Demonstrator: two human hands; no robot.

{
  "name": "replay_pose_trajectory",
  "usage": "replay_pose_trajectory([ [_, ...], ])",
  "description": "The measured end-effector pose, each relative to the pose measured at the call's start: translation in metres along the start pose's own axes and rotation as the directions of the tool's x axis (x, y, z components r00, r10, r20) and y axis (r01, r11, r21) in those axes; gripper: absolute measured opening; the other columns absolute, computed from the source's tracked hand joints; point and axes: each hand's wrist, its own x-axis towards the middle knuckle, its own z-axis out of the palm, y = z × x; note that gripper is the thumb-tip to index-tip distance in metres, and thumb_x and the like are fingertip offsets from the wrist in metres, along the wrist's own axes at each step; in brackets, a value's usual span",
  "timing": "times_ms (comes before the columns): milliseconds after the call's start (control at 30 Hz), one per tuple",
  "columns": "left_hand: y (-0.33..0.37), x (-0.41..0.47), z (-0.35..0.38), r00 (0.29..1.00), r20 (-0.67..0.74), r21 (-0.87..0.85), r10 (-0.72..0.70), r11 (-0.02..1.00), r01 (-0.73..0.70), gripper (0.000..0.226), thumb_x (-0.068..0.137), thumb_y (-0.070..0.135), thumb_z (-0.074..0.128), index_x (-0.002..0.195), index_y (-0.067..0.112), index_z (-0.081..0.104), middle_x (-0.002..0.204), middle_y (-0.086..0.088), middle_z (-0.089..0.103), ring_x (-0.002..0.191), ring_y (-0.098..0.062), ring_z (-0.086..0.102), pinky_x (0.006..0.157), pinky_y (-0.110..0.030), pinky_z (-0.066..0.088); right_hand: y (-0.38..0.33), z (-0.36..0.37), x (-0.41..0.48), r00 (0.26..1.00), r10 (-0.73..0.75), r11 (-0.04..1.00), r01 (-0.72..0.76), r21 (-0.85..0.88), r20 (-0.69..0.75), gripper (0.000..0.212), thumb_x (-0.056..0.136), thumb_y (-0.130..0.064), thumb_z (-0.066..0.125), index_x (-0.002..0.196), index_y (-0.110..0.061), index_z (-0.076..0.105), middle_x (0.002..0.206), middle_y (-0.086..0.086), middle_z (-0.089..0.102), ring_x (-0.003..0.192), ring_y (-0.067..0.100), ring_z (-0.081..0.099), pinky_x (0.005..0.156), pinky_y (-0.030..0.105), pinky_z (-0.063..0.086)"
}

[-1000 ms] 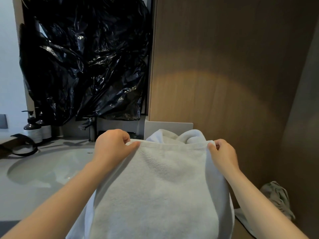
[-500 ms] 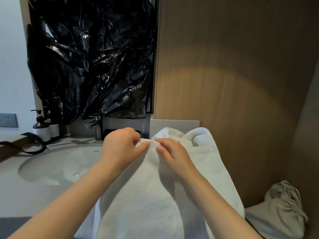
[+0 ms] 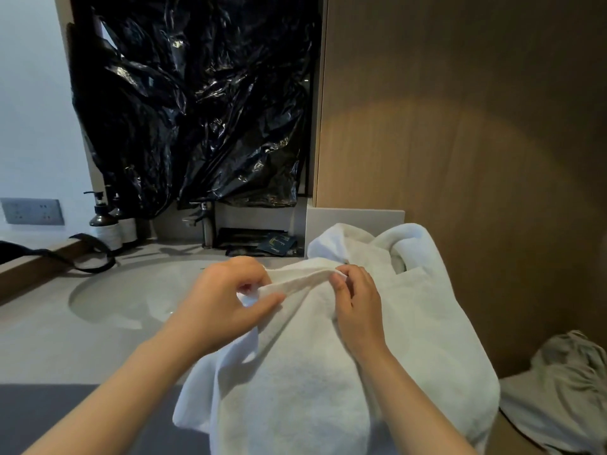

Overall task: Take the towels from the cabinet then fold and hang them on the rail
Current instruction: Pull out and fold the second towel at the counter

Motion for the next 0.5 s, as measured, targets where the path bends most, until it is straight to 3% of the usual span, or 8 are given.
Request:
replay_pose_trajectory([
  [233,-0.011,0.01,0.0,0.968,-0.247,-0.166,-0.046,0.986,0.005,0.008,0.078,0.03,0.076,0.072,0.026,0.073,0.072,0.011,0.066,0.061,-0.008,0.055,0.056,-0.012,0.04,-0.006,-0.008,-0.001,1.0,-0.025,0.999,0.025,0.022,-0.003,0.012,0.1,-0.016,0.052,0.091,-0.015,0.059,0.092,-0.004,0.061,0.093,0.023,0.054,0.083,0.042,0.046],
  [367,-0.016,0.026,-0.002,0.949,-0.283,-0.215,-0.139,0.973,0.079,0.01,0.077,0.025,0.079,0.07,0.025,0.072,0.065,0.017,0.064,0.054,-0.001,0.048,0.054,-0.009,0.034,-0.014,-0.021,0.008,0.996,-0.083,0.997,0.083,-0.006,0.041,0.014,0.101,-0.017,0.051,0.088,-0.019,0.057,0.089,-0.007,0.058,0.091,0.021,0.053,0.081,0.036,0.045],
  [500,-0.013,0.043,-0.006,0.934,-0.26,-0.324,-0.245,0.933,0.155,0.008,0.078,0.025,0.078,0.072,0.028,0.076,0.075,0.013,0.072,0.059,-0.001,0.06,0.06,-0.009,0.044,-0.023,-0.033,0.026,0.992,-0.115,0.993,0.116,-0.024,0.06,0.015,0.101,-0.015,0.049,0.088,-0.017,0.057,0.088,-0.008,0.059,0.089,0.008,0.053,0.076,0.021,0.04],
])
